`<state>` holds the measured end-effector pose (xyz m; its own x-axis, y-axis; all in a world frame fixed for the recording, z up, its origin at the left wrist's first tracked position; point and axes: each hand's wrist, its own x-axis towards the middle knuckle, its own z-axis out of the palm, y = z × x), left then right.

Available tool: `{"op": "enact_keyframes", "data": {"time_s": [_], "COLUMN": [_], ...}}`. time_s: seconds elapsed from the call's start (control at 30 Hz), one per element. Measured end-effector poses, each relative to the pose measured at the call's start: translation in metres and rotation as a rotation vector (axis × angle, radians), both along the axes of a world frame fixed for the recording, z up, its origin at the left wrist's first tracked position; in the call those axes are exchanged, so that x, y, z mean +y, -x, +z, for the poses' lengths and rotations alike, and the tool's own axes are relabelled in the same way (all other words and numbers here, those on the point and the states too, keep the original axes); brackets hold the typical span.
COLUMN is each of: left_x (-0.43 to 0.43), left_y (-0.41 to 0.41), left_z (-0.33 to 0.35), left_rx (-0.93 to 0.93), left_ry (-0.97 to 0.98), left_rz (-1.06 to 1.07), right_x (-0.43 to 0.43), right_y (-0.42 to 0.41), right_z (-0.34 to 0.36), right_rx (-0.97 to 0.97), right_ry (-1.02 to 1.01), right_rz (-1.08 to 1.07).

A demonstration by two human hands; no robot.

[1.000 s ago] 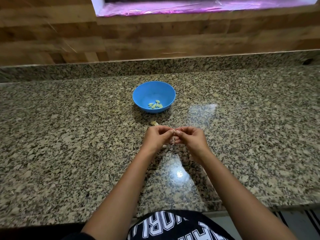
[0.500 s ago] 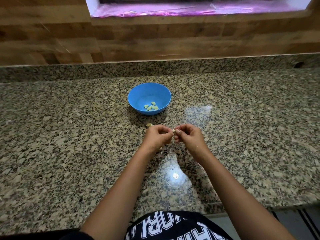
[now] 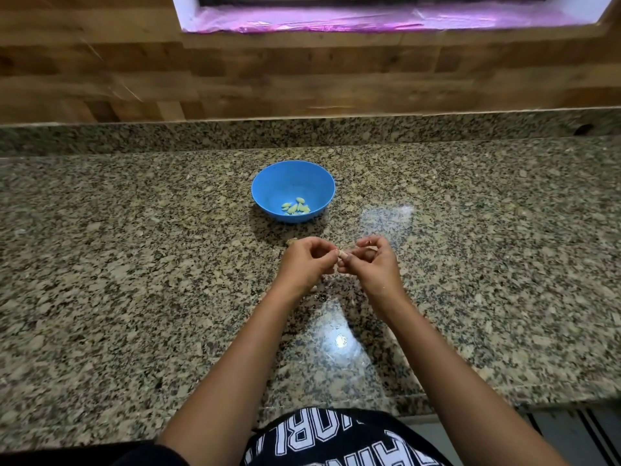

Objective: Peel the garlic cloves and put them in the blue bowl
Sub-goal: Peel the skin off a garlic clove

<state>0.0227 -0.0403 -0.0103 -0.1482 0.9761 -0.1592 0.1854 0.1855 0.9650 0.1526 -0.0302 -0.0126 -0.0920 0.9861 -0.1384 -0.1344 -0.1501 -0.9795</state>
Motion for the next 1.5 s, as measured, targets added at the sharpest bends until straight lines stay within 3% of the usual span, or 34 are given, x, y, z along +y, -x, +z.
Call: {"op": "enact_keyframes", "data": {"time_s": [0.07, 0.23, 0.33, 0.4, 0.7, 0.9, 1.07, 1.23, 1.3, 1.43, 1.5], "left_x": [0.002, 0.002, 0.001, 0.001, 0.000, -0.001, -0.002, -0.004, -0.004, 0.001, 0.003], "left_y": [-0.001, -0.008, -0.009, -0.010, -0.006, -0.009, -0.007, -0.002, -0.001, 0.006, 0.011], "left_z": [0.000, 0.008, 0.011, 0.009, 0.005, 0.006, 0.003, 0.001, -0.002, -0.006, -0.006], "left_rx": [-0.068, -0.450, -0.566, -0.497, 0.297, 0.384, 0.254, -0.197, -0.348, -0.499, -0.421], "left_ry": [0.033, 0.194, 0.190, 0.115, -0.185, -0.228, -0.150, -0.014, 0.052, 0.190, 0.199], "left_rz": [0.008, 0.079, 0.103, 0.120, -0.048, -0.106, -0.124, -0.062, -0.002, 0.092, 0.118], "right_x": [0.000, -0.002, -0.001, 0.000, 0.004, 0.005, 0.006, 0.008, 0.009, 0.016, 0.020], "right_y": [0.000, -0.001, -0.001, 0.000, -0.002, -0.005, -0.009, -0.010, -0.008, -0.003, 0.000], "right_z": [0.002, 0.001, 0.001, 0.001, 0.001, 0.000, 0.000, 0.011, 0.011, 0.006, 0.004], "right_rx": [0.013, -0.041, -0.042, -0.066, -0.103, -0.165, -0.139, -0.092, -0.200, -0.641, -0.805], "right_ry": [-0.018, -0.056, -0.066, -0.083, -0.054, -0.058, 0.037, 0.134, 0.113, -0.025, -0.101], "right_rz": [-0.007, -0.013, -0.005, -0.002, 0.016, 0.028, 0.051, 0.150, 0.151, 0.168, 0.193]}}
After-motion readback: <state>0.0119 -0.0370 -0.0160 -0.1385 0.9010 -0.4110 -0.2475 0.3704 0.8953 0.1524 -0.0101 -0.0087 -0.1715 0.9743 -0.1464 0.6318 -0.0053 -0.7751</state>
